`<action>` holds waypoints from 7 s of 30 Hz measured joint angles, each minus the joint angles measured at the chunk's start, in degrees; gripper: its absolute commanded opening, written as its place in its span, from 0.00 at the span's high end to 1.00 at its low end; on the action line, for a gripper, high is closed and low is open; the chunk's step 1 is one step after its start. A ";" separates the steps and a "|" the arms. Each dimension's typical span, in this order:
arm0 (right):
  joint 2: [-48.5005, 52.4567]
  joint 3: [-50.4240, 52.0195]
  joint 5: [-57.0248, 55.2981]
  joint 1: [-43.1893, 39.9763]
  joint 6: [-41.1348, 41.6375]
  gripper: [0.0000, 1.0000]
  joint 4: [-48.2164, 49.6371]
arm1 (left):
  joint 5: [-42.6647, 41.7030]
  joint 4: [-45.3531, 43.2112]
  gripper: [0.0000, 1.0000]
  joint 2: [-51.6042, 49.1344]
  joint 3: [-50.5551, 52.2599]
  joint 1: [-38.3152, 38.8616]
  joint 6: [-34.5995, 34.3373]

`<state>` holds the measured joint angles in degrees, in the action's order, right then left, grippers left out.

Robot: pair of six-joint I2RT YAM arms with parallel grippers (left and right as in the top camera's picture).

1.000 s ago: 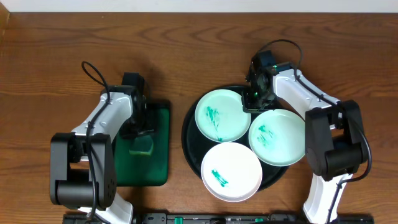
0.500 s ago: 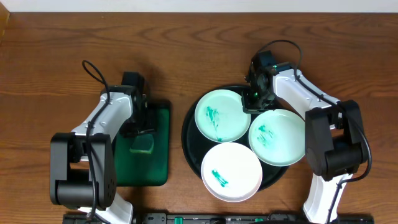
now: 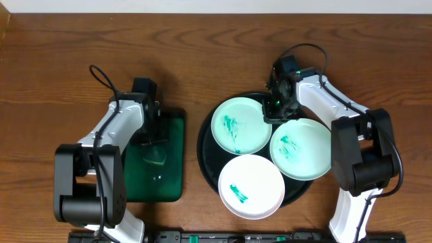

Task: Clean dirty plates on tray and stack at the side
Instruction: 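Grasp the green-yellow sponge with the left gripper and lift it, then carry the sponge with the left gripper toward the held plate, then scrub the plate surface with the sponge while the right gripper holds it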

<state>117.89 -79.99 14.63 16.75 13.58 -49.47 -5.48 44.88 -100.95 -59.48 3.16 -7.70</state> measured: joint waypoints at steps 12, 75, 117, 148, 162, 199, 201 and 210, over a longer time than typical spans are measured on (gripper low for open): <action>0.00 -0.02 0.13 0.00 0.00 0.99 -0.55 | 0.00 3.15 0.93 4.61 0.04 0.00 0.04; 0.02 -0.02 0.20 0.00 -0.39 0.99 -0.61 | 4.85 -0.42 0.93 41.86 0.04 2.25 0.57; 0.02 -0.02 0.22 0.00 -0.63 0.99 -0.83 | 9.64 11.37 0.93 18.03 1.79 2.95 -16.33; 0.02 -0.02 0.55 0.00 -0.63 0.99 -0.50 | -15.85 -9.77 0.93 18.97 1.57 14.32 -10.78; 0.04 -0.02 0.76 0.00 -1.05 0.99 -0.42 | -30.97 -27.28 0.93 0.20 -2.27 20.61 -19.58; 0.11 -0.02 1.03 -0.02 -1.68 0.99 -1.05 | -15.85 -6.56 0.93 -14.56 -16.55 22.58 -22.60; 0.13 -0.02 1.31 0.00 -1.68 0.99 -1.20 | -12.92 -4.44 0.93 -14.58 -17.55 22.80 -21.99; 0.22 -0.02 1.79 0.02 -1.68 0.99 -1.44 | -14.86 -9.73 0.92 -15.10 -18.53 25.53 -18.64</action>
<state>118.10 -80.01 16.43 16.78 11.90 -50.92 -20.34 35.16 -116.05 -78.02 28.69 -26.35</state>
